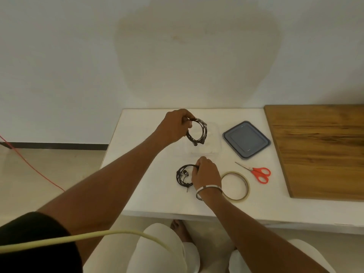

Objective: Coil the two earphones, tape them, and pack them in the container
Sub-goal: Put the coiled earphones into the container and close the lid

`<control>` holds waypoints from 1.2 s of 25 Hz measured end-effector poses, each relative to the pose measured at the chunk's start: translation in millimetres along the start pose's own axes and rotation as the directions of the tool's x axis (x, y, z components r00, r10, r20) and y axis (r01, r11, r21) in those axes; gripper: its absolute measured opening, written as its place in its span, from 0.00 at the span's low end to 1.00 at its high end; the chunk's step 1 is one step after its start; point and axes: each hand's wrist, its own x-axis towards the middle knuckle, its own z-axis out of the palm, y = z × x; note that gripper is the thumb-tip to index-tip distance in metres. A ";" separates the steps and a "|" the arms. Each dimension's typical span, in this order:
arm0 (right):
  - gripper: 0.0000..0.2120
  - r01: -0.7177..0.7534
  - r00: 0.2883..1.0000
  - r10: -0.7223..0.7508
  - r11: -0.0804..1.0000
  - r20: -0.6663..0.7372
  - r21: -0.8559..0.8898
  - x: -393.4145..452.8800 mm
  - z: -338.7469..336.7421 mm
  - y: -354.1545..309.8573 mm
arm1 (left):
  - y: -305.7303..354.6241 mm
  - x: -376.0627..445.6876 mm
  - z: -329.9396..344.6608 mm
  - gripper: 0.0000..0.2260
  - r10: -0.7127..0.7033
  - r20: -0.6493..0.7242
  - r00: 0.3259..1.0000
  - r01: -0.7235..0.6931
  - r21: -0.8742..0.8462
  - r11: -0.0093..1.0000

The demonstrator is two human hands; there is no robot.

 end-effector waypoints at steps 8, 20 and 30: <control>0.06 0.092 0.996 -0.092 0.996 0.010 -0.007 1.5 0.3 11.3 | -17.5 19.5 63.0 0.08 -0.400 0.048 0.915 0.403 -0.137 0.905; 0.04 0.156 0.966 -0.209 0.941 0.153 0.299 4.0 -18.3 37.6 | -26.2 9.8 77.0 0.14 -0.203 0.032 0.979 0.159 0.509 0.846; 0.06 0.210 0.958 -0.282 0.817 0.055 0.537 32.1 -87.5 41.9 | -21.4 0.5 67.1 0.13 -0.193 0.049 0.980 0.151 0.445 0.883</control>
